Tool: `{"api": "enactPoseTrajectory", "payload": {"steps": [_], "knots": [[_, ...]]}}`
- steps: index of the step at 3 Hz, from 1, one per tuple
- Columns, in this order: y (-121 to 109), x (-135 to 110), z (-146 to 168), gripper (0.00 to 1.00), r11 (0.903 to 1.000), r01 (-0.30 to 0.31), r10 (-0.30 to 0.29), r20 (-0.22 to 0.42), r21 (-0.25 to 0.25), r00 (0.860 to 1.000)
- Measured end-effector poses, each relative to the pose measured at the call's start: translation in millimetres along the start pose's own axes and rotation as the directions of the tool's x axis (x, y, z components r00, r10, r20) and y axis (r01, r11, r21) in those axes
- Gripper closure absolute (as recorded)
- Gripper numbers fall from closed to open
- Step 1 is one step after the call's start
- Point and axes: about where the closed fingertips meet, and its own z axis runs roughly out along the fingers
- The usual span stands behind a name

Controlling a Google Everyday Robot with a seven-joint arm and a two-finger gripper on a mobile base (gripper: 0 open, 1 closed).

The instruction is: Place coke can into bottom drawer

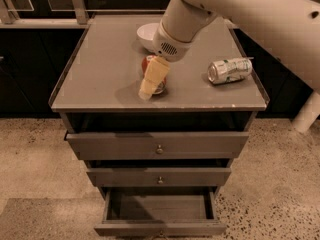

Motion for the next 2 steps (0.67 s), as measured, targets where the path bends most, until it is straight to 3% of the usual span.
{"api": "enactPoseTrajectory", "payload": {"steps": [2], "knots": [[-5.2,1.3,7.3,0.00,0.9999,-0.016,0.016,-0.034,0.004,0.999]]}}
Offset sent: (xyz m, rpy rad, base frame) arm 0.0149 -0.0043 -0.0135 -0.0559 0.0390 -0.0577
